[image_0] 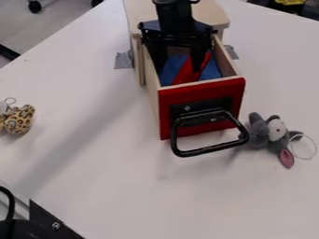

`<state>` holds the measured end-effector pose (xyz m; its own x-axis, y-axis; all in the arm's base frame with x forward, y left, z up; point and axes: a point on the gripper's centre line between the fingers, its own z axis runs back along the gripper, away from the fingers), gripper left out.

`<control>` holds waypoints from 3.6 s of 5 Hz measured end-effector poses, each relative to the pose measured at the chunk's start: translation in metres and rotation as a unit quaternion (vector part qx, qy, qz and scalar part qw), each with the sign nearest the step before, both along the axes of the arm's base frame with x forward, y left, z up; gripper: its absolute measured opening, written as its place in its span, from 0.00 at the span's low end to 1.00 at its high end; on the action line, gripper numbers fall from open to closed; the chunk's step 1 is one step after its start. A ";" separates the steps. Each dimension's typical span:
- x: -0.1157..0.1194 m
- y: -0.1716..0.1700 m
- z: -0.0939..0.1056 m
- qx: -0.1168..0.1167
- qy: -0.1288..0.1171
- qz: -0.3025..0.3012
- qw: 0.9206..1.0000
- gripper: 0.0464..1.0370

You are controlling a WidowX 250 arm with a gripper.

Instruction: Take the red thing out of the drawer and put behind the drawer

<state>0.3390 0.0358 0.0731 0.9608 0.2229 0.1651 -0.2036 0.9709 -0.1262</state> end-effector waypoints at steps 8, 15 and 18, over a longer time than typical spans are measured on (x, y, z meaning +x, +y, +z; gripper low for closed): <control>0.000 -0.014 -0.031 0.003 -0.011 0.105 0.994 0.56; -0.037 0.042 0.071 0.009 0.047 0.161 0.986 0.56; -0.070 0.108 0.009 0.039 0.051 0.243 0.968 0.56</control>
<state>0.2689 0.1439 0.0818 0.7584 0.6426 0.1089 -0.6455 0.7637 -0.0111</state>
